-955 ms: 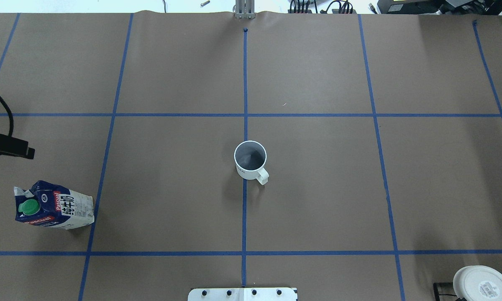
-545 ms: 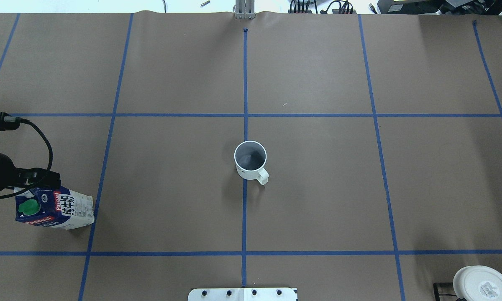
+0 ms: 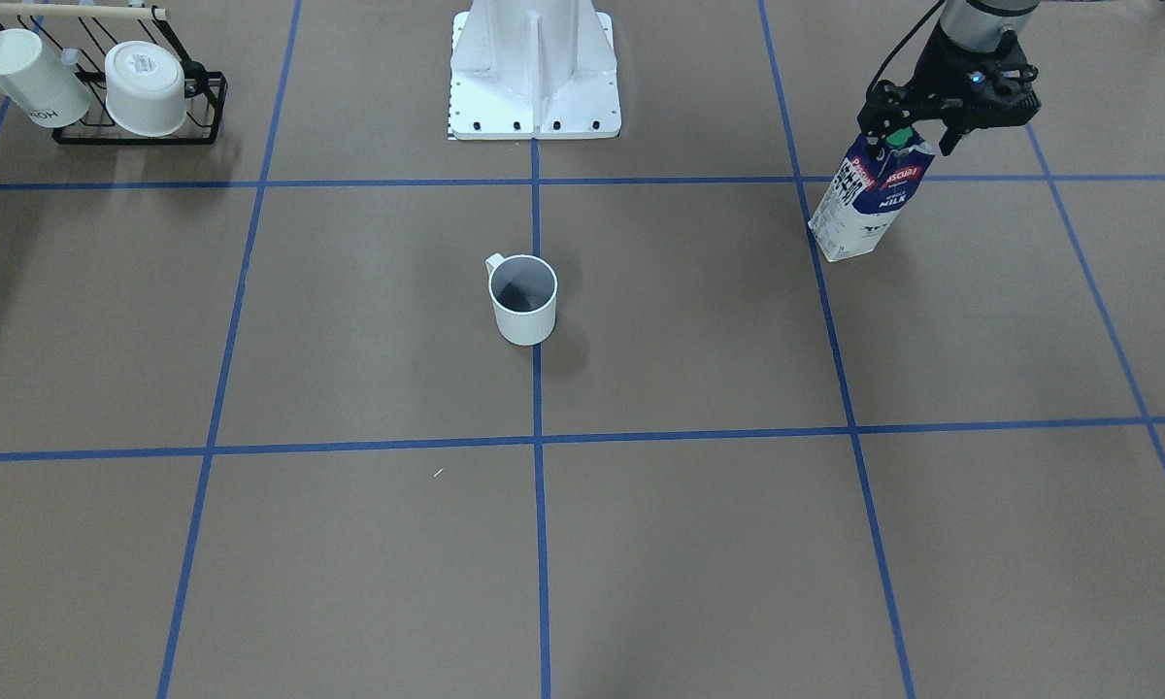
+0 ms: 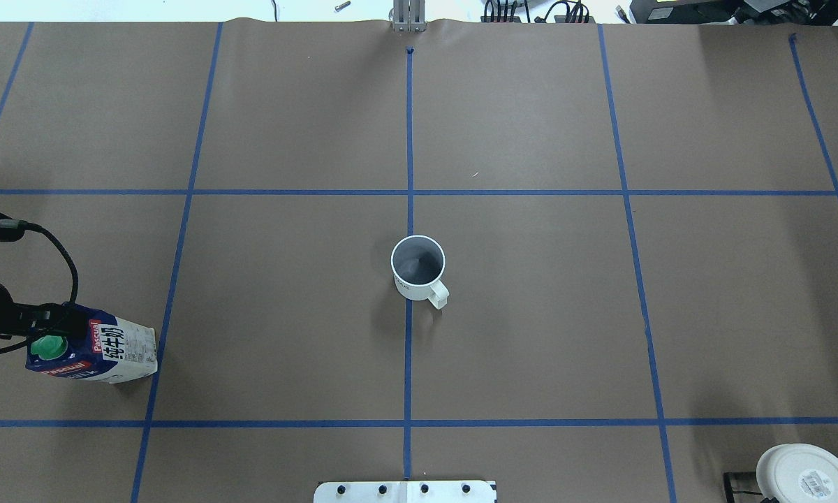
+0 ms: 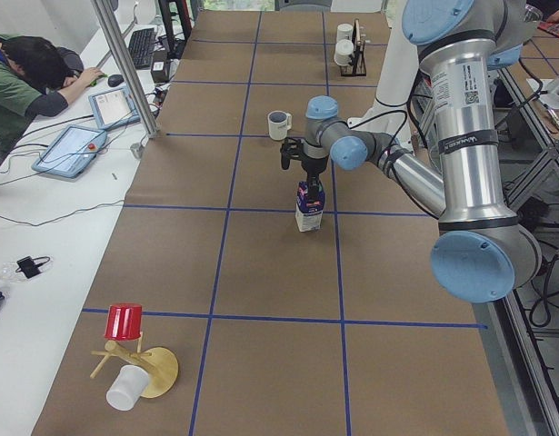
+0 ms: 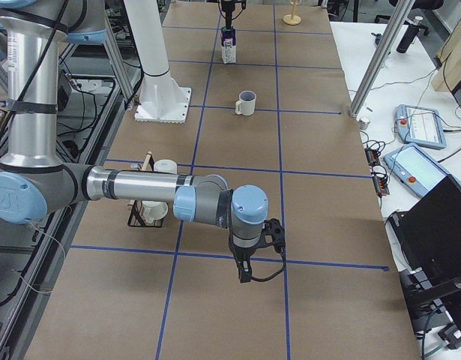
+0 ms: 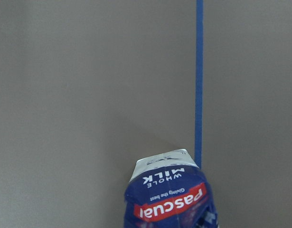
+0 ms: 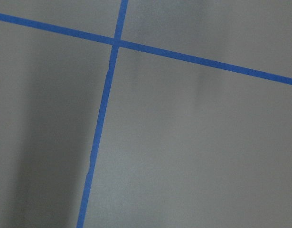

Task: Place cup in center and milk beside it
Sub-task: 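Reach the left gripper down and grasp the milk carton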

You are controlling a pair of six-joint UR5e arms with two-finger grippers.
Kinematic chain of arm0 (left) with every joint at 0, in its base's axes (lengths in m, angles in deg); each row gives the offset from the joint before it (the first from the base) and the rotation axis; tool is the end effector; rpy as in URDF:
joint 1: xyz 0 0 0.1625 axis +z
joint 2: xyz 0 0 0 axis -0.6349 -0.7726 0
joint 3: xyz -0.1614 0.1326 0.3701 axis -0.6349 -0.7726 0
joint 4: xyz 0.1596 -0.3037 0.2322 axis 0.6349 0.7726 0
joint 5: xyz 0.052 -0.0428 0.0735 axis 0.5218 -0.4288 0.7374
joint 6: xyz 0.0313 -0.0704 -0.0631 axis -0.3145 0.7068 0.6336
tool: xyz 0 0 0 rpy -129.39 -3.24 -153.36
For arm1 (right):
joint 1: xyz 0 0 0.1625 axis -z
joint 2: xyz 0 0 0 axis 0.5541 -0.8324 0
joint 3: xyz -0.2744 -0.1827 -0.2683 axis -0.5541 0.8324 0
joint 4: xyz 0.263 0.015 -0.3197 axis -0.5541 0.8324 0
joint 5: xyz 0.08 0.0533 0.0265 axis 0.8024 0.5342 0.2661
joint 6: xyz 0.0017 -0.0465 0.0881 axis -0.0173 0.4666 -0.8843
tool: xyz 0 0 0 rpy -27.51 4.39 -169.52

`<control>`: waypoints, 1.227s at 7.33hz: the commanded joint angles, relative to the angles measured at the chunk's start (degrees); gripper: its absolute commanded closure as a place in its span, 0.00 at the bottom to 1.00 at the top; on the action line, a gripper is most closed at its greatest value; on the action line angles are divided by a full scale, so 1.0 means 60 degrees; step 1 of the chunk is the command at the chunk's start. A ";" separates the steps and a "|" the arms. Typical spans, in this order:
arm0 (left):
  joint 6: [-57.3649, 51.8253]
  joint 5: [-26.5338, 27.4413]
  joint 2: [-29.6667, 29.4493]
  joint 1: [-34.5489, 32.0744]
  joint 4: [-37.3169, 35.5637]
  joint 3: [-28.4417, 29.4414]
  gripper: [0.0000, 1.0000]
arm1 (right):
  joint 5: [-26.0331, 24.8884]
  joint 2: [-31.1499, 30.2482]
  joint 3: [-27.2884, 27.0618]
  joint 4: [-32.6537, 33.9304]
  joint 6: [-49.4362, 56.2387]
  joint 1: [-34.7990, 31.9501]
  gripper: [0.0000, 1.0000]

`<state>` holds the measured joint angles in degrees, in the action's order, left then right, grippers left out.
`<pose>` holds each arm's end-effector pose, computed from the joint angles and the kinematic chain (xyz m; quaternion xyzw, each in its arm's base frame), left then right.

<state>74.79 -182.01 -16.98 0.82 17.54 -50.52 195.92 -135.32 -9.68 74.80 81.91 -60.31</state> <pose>0.2366 -0.3111 0.3866 0.0224 0.3641 -0.0188 0.9309 0.1002 -0.4332 0.6721 0.0214 -0.3384 -0.0941 0.9360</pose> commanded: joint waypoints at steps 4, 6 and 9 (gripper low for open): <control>0.0025 0.0138 -0.0056 0.0762 0.0015 0.0130 0.60 | 0.0000 0.0019 0.0023 -0.0005 -0.0030 0.0001 0.00; 0.0025 0.0139 -0.0085 0.0764 0.0015 0.0101 1.00 | 0.0000 0.0019 0.0023 -0.0005 -0.0045 0.0001 0.00; 0.0025 -0.0006 -0.0114 0.0225 0.0000 -0.0627 1.00 | 0.0000 0.0034 0.0038 -0.0005 -0.0074 0.0001 0.00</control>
<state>74.87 -181.43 -17.62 3.89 17.62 -51.82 195.92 -135.18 -9.51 74.77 81.52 -60.30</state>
